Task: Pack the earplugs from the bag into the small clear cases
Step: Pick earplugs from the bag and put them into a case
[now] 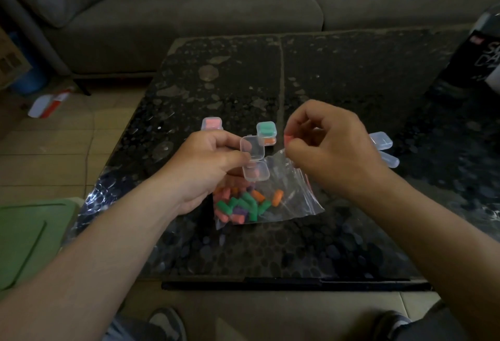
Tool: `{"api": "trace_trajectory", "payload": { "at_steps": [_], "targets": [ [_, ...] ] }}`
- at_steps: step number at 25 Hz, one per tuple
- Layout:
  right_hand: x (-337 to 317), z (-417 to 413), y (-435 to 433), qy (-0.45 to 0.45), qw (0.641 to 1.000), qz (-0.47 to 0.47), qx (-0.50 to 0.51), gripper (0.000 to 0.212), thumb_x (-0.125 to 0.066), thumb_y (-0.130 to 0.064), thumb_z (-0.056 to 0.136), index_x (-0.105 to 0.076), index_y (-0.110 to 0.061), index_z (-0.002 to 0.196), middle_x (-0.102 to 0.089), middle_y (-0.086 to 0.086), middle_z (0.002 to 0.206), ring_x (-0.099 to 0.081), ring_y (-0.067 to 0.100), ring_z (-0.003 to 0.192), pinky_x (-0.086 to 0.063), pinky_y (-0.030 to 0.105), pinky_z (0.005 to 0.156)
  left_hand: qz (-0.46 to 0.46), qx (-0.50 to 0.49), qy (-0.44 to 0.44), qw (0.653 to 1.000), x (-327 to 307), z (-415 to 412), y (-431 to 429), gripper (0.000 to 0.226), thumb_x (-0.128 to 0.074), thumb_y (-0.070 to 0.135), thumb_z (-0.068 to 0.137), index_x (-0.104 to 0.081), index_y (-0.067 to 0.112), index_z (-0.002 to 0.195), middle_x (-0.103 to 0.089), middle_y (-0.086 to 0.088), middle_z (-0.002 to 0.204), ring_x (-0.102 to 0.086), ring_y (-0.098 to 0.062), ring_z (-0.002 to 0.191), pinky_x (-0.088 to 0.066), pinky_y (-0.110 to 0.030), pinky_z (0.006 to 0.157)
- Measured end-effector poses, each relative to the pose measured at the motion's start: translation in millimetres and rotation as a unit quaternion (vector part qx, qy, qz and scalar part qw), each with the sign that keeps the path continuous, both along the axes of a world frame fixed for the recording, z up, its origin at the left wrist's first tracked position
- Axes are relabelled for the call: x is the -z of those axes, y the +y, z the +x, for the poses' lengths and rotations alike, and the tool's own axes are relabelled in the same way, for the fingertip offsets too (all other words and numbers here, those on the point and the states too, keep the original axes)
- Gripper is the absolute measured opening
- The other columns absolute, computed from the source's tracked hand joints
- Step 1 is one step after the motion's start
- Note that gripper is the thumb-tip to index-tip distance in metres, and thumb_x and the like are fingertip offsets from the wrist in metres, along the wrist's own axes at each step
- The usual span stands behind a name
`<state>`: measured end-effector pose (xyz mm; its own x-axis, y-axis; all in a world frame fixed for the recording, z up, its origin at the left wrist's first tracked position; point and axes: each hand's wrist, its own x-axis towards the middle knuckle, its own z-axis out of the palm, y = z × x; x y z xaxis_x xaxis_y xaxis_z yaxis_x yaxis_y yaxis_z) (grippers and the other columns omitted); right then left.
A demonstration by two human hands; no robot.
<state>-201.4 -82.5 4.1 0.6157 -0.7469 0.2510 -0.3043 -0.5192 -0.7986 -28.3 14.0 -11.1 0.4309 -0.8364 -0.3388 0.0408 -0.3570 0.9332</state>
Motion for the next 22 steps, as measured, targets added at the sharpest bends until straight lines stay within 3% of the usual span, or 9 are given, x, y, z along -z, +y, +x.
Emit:
{"api": "trace_trajectory", "payload": {
  "at_steps": [3, 8, 13, 18, 22],
  "targets": [
    [5.3, 1.4, 4.9, 0.021, 0.996, -0.044, -0.071, 0.015, -0.071, -0.009, 0.087, -0.070, -0.023, 0.091, -0.067, -0.011, 0.084, -0.065, 0.005, 0.082, -0.057, 0.027, 0.071, -0.012, 0.006, 0.029, 0.999, -2.3, -5.2, 0.5, 0.010, -0.070, 0.003, 0.094, -0.072, 0.007, 0.103, -0.079, -0.013, 0.095, -0.079, -0.026, 0.086, -0.059, -0.032, 0.066],
    [13.4, 3.4, 7.3, 0.048, 0.992, -0.059, -0.104, 0.018, -0.075, -0.015, 0.087, -0.070, -0.025, 0.101, -0.064, -0.021, 0.083, -0.062, -0.008, 0.088, -0.050, 0.009, 0.077, -0.023, 0.019, 0.068, 0.997, -6.0, -10.7, 2.3, 0.014, -0.068, 0.002, 0.094, -0.070, 0.003, 0.107, -0.079, -0.013, 0.088, -0.078, -0.023, 0.079, -0.061, -0.030, 0.065],
    [14.8, 4.8, 9.4, 0.056, 0.992, -0.062, -0.098, 0.019, -0.076, -0.016, 0.087, -0.069, -0.028, 0.100, -0.066, -0.017, 0.085, -0.063, -0.005, 0.089, -0.052, 0.012, 0.079, -0.030, 0.026, 0.092, 0.995, -8.2, -10.5, 3.2, 0.011, -0.066, 0.000, 0.094, -0.070, 0.003, 0.104, -0.078, -0.014, 0.089, -0.078, -0.023, 0.078, -0.061, -0.029, 0.064],
    [13.5, 5.0, 10.1, 0.061, 0.991, -0.068, -0.094, 0.022, -0.076, -0.014, 0.086, -0.068, -0.028, 0.100, -0.065, -0.020, 0.086, -0.063, -0.006, 0.089, -0.053, 0.010, 0.076, -0.049, 0.029, 0.088, 0.994, -8.7, -10.9, 5.6, 0.021, -0.076, -0.005, 0.082, -0.069, 0.002, 0.101, -0.077, -0.012, 0.083, -0.077, -0.022, 0.073, -0.061, -0.027, 0.062],
    [4.4, 0.8, 3.7, 0.015, 0.999, -0.031, -0.010, 0.013, -0.069, -0.012, 0.090, -0.070, -0.024, 0.094, -0.066, -0.014, 0.082, -0.064, -0.001, 0.083, -0.055, 0.016, 0.071, -0.043, 0.011, 0.043, 0.998, -5.4, -4.9, 4.7, 0.029, -0.084, -0.001, 0.074, -0.072, 0.005, 0.100, -0.078, -0.016, 0.095, -0.078, -0.030, 0.090, -0.062, -0.042, 0.080]
  ]
}}
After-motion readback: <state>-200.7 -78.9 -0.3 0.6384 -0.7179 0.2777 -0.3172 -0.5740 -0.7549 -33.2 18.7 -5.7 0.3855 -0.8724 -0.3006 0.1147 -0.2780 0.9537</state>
